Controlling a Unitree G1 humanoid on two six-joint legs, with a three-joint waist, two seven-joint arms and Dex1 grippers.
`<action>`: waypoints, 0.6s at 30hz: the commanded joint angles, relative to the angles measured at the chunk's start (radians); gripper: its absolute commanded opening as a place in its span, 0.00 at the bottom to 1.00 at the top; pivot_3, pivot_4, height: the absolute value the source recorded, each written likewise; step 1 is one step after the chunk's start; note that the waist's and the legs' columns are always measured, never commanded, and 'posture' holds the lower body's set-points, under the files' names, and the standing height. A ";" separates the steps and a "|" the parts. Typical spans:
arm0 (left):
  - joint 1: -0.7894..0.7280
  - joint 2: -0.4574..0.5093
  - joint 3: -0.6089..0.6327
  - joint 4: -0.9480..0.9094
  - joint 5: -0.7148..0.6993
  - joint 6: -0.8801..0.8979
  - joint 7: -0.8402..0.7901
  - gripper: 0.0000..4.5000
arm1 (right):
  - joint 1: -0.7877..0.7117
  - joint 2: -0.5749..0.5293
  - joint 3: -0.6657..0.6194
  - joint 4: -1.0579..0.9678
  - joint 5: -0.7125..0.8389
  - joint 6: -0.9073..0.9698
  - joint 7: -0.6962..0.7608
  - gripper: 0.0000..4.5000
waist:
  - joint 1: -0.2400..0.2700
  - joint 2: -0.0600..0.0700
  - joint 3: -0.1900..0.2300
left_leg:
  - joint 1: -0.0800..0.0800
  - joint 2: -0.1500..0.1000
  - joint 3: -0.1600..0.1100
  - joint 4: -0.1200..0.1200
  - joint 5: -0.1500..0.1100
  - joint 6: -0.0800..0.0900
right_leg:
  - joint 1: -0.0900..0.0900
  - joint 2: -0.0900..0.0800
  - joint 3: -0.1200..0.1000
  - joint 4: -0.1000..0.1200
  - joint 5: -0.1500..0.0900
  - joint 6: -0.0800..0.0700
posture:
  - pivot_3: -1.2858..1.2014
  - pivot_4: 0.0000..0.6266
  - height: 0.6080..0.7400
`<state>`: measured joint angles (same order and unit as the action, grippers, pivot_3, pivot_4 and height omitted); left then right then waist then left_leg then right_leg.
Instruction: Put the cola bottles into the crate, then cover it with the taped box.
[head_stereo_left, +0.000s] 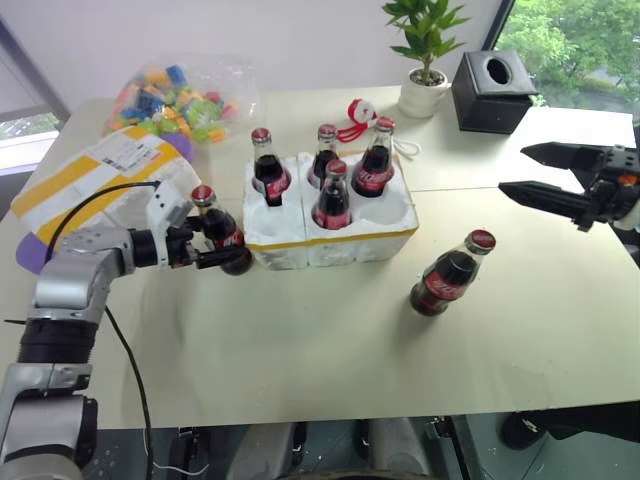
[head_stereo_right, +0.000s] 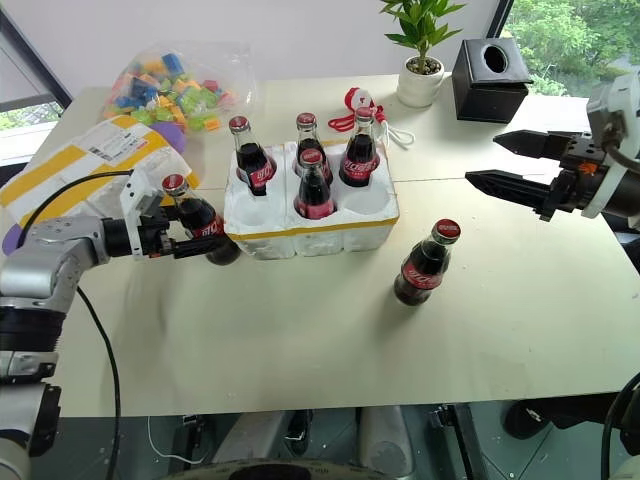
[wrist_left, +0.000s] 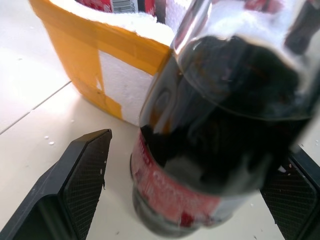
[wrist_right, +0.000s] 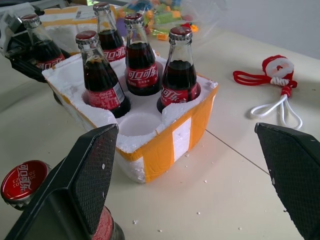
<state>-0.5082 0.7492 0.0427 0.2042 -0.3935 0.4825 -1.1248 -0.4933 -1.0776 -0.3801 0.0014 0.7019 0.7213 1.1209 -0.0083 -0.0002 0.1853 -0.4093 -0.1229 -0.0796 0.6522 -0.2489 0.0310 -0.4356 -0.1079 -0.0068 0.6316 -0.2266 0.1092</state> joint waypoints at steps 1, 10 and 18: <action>-0.012 0.014 0.009 -0.030 -0.013 0.002 -0.024 0.81 | 0.000 0.002 -0.048 -0.036 0.023 0.001 -0.018 1.00 | 0.000 0.000 0.000 | 0.000 0.000 0.000 0.000 0.000 0.000 | 0.000 0.000 0.000 0.000 0.000 0.000 | 0.52 0.24 0.94; -0.148 0.218 0.028 -0.105 -0.111 0.157 -0.261 0.63 | 0.022 0.002 -0.057 -0.047 0.034 0.000 -0.036 1.00 | -0.002 -0.002 0.001 | -0.001 0.000 0.000 0.000 0.000 0.000 | -0.002 0.000 0.000 0.000 0.000 0.000 | 0.52 0.24 0.94; -0.533 0.151 -0.019 0.056 -0.168 0.269 -0.356 0.63 | 0.033 0.011 -0.059 -0.055 0.035 0.003 -0.054 1.00 | 0.024 -0.003 0.002 | -0.002 -0.001 -0.001 0.004 0.000 -0.001 | 0.000 0.001 -0.001 0.000 0.000 0.000 | 0.52 0.24 0.94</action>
<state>-0.9850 0.9098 0.0117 0.2286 -0.5360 0.7479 -1.4809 -0.4540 -1.0632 -0.4035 -0.0204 0.7223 0.7281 1.0741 0.0152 -0.0035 0.1874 -0.4117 -0.1233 -0.0808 0.6570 -0.2485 0.0304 -0.4349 -0.1066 -0.0081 0.6318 -0.2266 0.1094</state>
